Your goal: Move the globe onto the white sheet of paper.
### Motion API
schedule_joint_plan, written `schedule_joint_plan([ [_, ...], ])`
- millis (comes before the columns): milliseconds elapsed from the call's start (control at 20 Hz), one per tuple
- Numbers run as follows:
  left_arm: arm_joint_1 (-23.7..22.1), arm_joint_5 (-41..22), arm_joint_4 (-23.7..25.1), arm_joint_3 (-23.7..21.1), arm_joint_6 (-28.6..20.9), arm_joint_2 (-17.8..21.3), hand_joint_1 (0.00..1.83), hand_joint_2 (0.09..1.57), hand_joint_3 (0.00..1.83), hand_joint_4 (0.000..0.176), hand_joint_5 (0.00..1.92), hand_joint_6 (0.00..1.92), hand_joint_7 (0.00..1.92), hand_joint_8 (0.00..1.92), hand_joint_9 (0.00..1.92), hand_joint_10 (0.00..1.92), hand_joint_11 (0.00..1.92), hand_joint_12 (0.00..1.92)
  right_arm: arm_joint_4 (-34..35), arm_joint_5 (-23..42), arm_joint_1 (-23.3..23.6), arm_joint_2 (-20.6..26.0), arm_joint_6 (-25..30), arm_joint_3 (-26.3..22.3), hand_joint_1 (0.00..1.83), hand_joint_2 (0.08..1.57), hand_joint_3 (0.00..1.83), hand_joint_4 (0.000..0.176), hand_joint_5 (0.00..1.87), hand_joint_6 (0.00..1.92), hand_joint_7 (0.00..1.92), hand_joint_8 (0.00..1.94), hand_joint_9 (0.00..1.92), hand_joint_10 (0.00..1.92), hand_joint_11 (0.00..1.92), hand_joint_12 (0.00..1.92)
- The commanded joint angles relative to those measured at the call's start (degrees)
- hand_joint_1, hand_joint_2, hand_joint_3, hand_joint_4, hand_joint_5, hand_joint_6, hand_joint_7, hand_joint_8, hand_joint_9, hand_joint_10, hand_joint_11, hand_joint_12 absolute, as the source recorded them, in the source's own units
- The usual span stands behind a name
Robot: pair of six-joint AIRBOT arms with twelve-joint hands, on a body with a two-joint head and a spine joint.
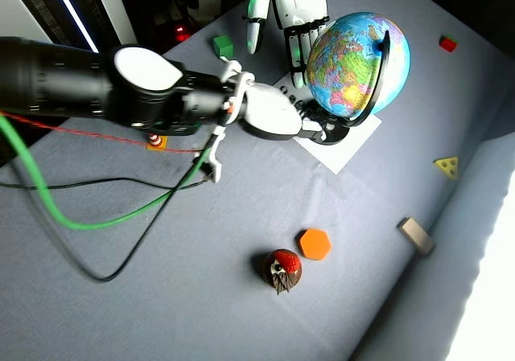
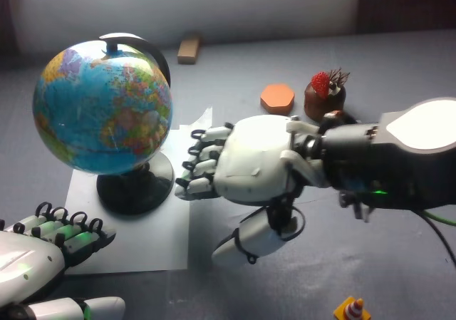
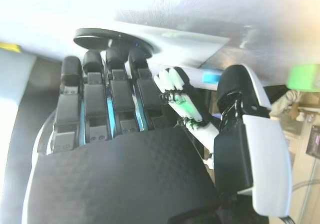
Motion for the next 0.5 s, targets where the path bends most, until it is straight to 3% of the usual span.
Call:
schedule_joint_plan([
  [0, -0.63, -3.99, 0.21, -0.4, 0.8, 0.58, 0.0, 1.19, 0.0, 0.0, 0.08, 0.0, 0.07, 0.0, 0.06, 0.0, 0.0, 0.03, 0.2, -0.49, 1.06, 1.13, 1.38, -1.35, 0.01, 1.14, 0.0, 0.0, 0.22, 0.0, 0.23, 0.0, 0.2, 0.0, 0.0, 0.4],
  [250, -5.71, -1.01, -9.71, -5.07, 6.75, 3.22, 0.0, 1.19, 0.0, 0.0, 0.09, 0.0, 0.07, 0.0, 0.06, 0.0, 0.0, 0.01, 1.01, -9.5, 2.29, 11.02, 8.17, -11.73, 0.01, 1.14, 0.0, 0.0, 0.22, 0.0, 0.24, 0.0, 0.2, 0.0, 0.0, 0.39],
  [350, -7.48, -0.98, -13.12, -6.89, 7.97, 3.77, 0.0, 1.19, 0.0, 0.0, 0.09, 0.0, 0.07, 0.0, 0.06, 0.0, 0.0, 0.01, 13.46, -17.84, 3.27, 14.41, 2.79, -15.88, 0.01, 1.14, 0.0, 0.0, 0.19, 0.0, 0.23, 0.0, 0.19, 0.0, 0.0, 0.34],
  [400, -8.68, -0.6, -15.59, -8.03, 9.6, 4.13, 0.0, 1.19, 0.0, 0.0, 0.09, 0.0, 0.07, 0.0, 0.06, 0.0, 0.0, 0.01, 22.02, -25.35, 3.98, 15.71, -0.96, -18.05, 0.01, 1.14, 0.0, 0.0, 0.2, 0.01, 0.23, 0.0, 0.19, 0.0, 0.0, 0.34],
  [450, -9.41, -0.18, -16.93, -8.64, 10.91, 4.33, 0.0, 1.19, 0.0, 0.0, 0.09, 0.0, 0.07, 0.0, 0.06, 0.0, 0.0, 0.01, 24.32, -28.66, 4.26, 16.41, -1.36, -19.14, 0.01, 1.14, 0.0, 0.0, 0.2, 0.01, 0.23, 0.0, 0.19, 0.0, 0.0, 0.34],
])
